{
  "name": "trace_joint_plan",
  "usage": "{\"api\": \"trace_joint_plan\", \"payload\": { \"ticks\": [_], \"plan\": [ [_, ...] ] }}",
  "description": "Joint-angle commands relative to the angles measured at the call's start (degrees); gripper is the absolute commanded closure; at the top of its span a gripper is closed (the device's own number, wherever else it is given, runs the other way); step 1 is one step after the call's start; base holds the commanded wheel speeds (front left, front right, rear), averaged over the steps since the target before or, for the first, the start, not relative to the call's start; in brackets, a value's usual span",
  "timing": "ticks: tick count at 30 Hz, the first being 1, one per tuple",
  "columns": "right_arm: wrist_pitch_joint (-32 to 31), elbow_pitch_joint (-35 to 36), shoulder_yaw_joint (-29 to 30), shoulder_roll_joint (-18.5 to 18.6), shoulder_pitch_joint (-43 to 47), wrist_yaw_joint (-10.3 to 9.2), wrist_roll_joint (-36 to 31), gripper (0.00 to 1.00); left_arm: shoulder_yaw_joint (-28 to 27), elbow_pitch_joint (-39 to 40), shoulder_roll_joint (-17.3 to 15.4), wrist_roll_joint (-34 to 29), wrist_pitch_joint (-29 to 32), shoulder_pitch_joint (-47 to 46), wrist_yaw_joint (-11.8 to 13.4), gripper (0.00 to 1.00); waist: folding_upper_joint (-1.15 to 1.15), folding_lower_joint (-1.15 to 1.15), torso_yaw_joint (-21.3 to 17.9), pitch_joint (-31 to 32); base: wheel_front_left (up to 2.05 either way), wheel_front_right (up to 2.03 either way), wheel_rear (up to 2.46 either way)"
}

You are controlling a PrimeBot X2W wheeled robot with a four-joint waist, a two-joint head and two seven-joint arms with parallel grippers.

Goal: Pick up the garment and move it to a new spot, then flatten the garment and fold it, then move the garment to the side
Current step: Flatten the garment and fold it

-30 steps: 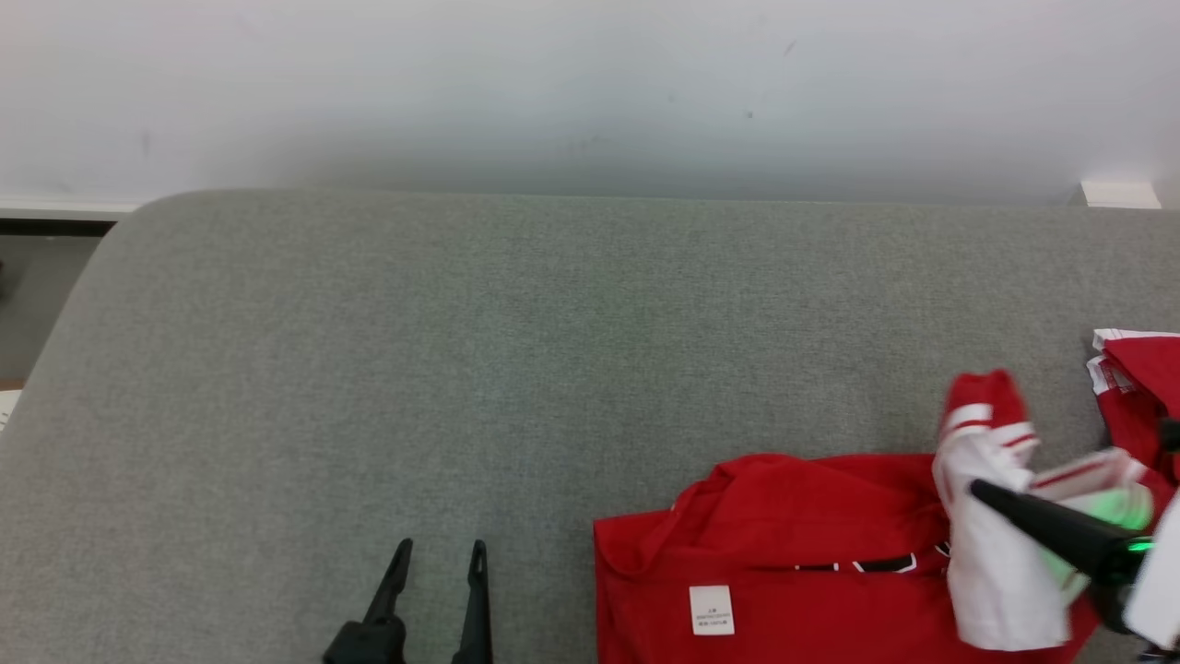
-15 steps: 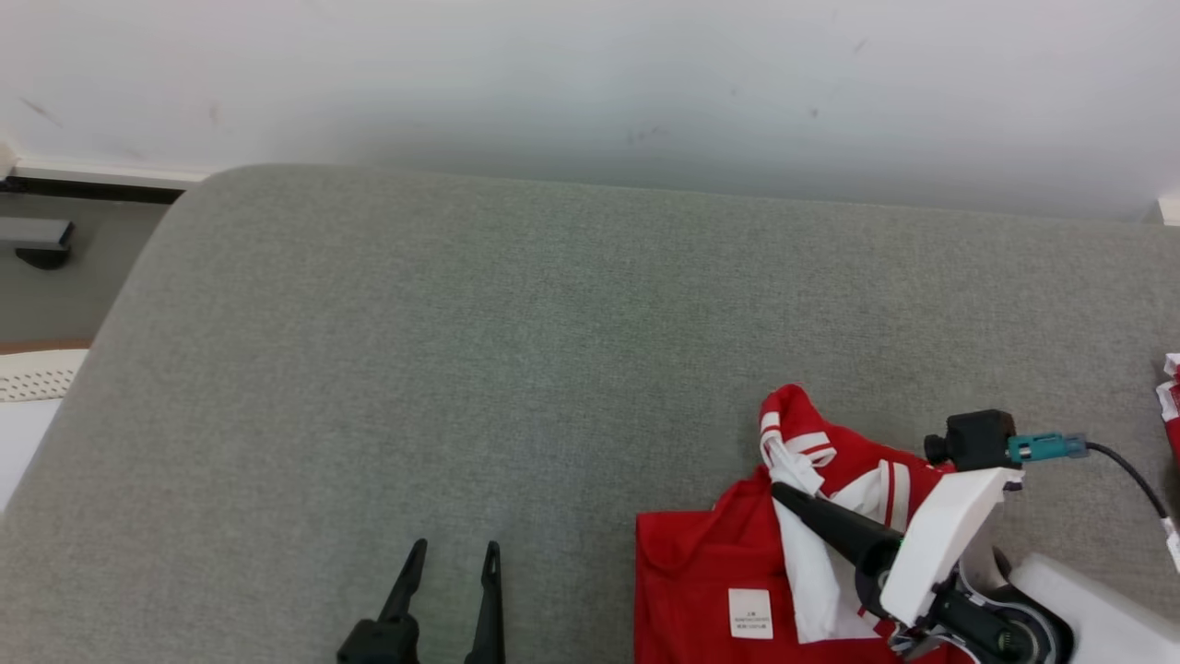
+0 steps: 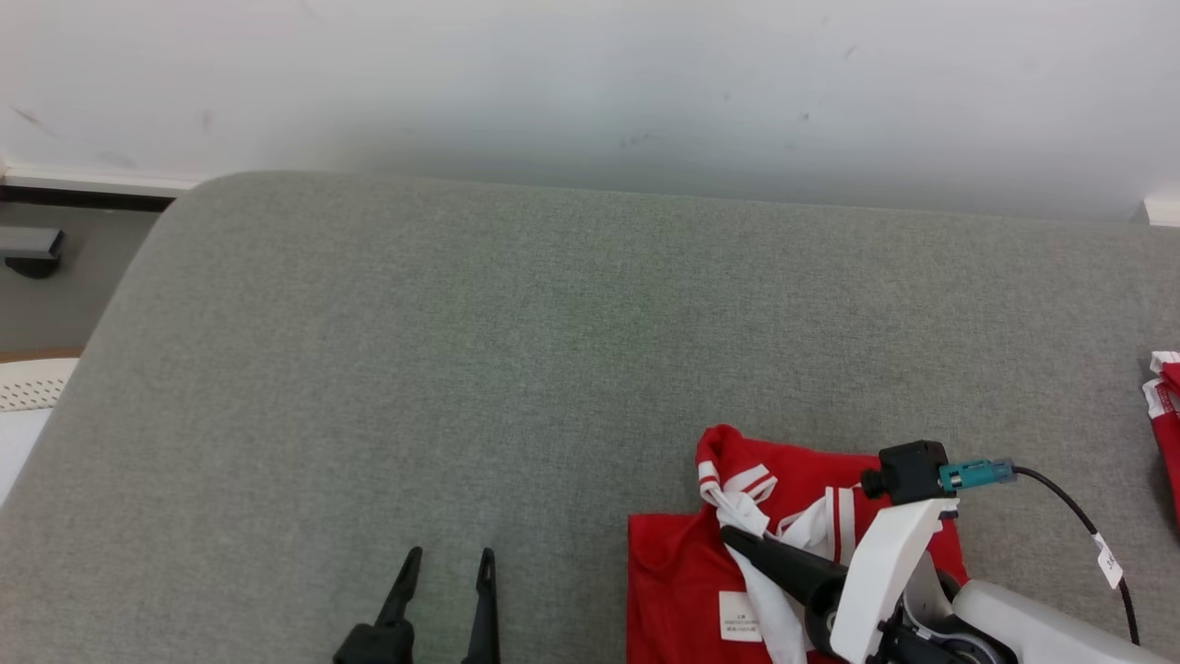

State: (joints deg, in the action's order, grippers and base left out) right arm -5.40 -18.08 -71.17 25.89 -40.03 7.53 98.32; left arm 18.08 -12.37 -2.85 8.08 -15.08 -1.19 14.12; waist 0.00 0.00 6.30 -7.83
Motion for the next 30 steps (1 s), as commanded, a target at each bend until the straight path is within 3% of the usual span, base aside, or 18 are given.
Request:
{"api": "trace_joint_plan", "payload": {
  "ticks": [1,10,16,17,19,20,21,25,30],
  "plan": [
    [0.0,1.0,-0.5,1.0,-0.7,-0.11,-0.7,1.0,-0.3,-0.2,-0.2,0.1,-0.1,0.0,-0.1,0.0,0.0,0.0,-0.1,0.2,0.0,0.0,0.0],
    [-0.4,7.6,-1.8,5.9,0.6,-0.11,-1.4,1.0,-1.0,-1.0,-0.2,-0.5,-0.1,0.7,-0.6,0.0,0.0,0.0,-0.6,0.9,0.0,0.0,0.0],
    [-1.1,9.6,-2.1,7.2,1.5,-0.11,-2.4,1.0,-0.9,-1.2,-0.2,-0.2,-0.1,0.6,-0.7,0.0,0.0,0.0,-0.7,0.8,0.0,0.0,0.0],
    [-1.1,9.4,-2.1,7.2,1.6,-0.11,-2.8,0.94,-0.9,-1.2,-0.2,-0.2,-0.1,0.6,-0.7,0.0,0.0,0.0,-0.7,0.8,0.0,0.0,0.0],
    [-1.2,9.4,-2.1,6.8,1.7,-0.11,-3.5,0.6,-1.1,-1.4,-0.2,-0.2,-0.1,0.6,-0.7,0.0,0.0,0.0,-0.8,0.9,0.0,0.0,0.0],
    [-1.3,10.0,-2.2,6.5,1.7,-0.11,-4.0,0.38,-1.2,-1.6,-0.2,-0.3,-0.1,0.6,-0.7,0.0,0.0,0.0,-0.8,1.0,0.0,0.0,0.0],
    [-1.5,10.5,-2.2,6.3,1.9,-0.11,-4.3,0.0,-1.5,-1.7,-0.2,-0.3,-0.1,0.6,-0.8,0.0,0.0,0.0,-0.8,1.1,0.0,0.0,0.0],
    [-0.8,13.7,-2.2,6.2,2.4,-0.11,-4.3,0.0,-2.2,-2.6,-0.2,-0.3,-0.1,1.1,-1.1,0.0,0.0,0.0,-1.2,2.3,0.0,0.0,0.0],
    [2.6,19.8,-1.2,8.8,1.3,-0.11,-4.2,0.0,-3.9,-3.0,-0.8,-0.4,-0.1,1.5,-1.5,0.0,0.0,0.0,-2.4,4.2,0.0,0.0,0.0]
  ]
}}
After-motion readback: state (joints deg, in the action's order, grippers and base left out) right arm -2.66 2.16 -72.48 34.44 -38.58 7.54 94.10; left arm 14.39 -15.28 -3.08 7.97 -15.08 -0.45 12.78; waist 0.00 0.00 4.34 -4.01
